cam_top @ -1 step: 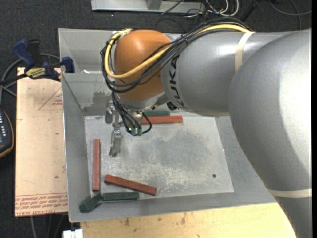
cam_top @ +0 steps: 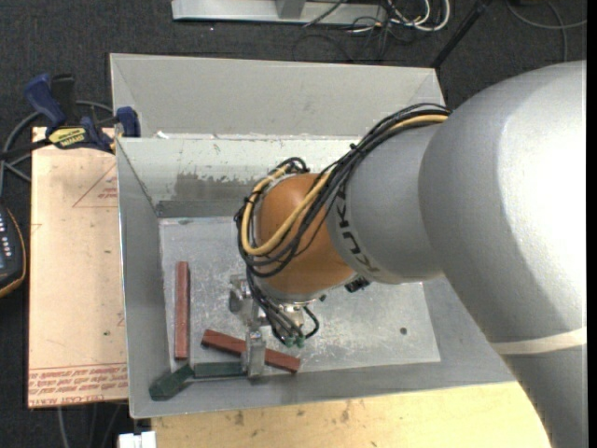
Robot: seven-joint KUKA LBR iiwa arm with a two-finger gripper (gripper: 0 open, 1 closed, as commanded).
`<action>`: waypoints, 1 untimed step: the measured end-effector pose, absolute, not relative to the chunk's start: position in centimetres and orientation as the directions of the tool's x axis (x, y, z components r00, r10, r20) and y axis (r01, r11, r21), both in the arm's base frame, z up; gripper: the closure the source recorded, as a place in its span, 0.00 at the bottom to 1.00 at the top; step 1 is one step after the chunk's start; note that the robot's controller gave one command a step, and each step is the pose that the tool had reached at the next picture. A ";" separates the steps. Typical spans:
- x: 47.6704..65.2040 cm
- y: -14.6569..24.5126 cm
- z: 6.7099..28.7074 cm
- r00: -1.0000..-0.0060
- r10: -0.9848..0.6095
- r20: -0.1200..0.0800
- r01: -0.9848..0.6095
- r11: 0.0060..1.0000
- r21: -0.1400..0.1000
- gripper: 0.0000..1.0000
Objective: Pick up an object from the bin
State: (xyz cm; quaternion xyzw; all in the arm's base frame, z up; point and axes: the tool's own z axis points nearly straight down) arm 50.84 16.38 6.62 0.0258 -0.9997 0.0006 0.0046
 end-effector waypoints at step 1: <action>48.6 18.2 10.1 -0.998 -0.067 0.000 -0.067 0.998 0.002 0.00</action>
Offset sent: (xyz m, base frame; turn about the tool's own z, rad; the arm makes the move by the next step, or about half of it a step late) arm -0.0216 0.0163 0.0338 -0.0117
